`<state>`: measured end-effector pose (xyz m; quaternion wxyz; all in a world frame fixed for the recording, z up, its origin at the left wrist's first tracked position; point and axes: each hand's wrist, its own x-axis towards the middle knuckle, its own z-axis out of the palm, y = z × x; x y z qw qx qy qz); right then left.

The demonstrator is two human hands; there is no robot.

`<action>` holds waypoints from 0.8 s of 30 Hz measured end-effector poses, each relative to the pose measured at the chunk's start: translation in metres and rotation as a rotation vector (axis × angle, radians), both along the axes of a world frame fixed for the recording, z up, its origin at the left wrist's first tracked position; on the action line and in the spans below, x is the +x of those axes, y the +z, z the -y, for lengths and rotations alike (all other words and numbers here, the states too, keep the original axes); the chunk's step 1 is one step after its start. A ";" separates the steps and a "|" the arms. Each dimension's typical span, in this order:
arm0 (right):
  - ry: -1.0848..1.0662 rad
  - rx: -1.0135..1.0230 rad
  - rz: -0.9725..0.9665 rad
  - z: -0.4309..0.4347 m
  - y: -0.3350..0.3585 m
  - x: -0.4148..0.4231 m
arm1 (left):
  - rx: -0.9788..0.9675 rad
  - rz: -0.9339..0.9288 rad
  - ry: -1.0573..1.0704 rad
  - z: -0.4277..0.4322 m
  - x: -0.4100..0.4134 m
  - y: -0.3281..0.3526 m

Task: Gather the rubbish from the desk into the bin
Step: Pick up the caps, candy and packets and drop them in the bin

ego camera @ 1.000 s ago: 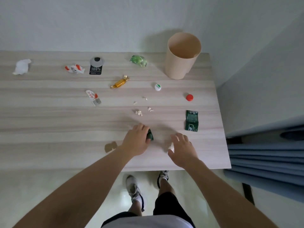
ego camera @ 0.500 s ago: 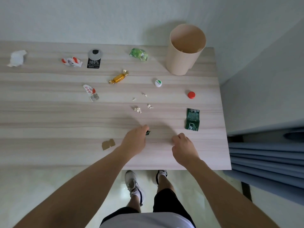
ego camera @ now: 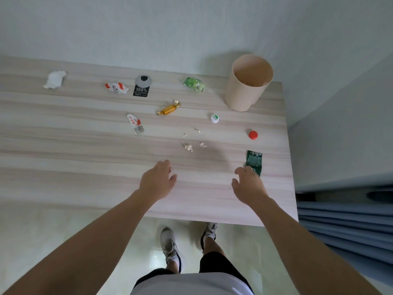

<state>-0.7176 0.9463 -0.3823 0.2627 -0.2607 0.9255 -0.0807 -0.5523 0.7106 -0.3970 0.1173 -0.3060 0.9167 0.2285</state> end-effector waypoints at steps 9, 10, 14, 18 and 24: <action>0.009 0.050 -0.068 -0.002 0.000 -0.044 | 0.006 0.170 0.122 0.021 0.037 -0.008; 0.021 0.055 -0.087 -0.003 -0.002 -0.049 | 0.007 0.195 0.122 0.022 0.040 -0.011; -0.005 0.088 -0.137 -0.008 -0.009 -0.068 | 0.012 0.212 0.147 0.019 0.047 -0.023; 0.018 0.171 -0.097 -0.017 -0.020 -0.084 | 0.061 0.148 0.235 0.017 0.044 -0.028; 0.002 0.120 -0.053 -0.022 -0.031 -0.090 | 0.051 0.143 0.303 0.018 0.042 -0.034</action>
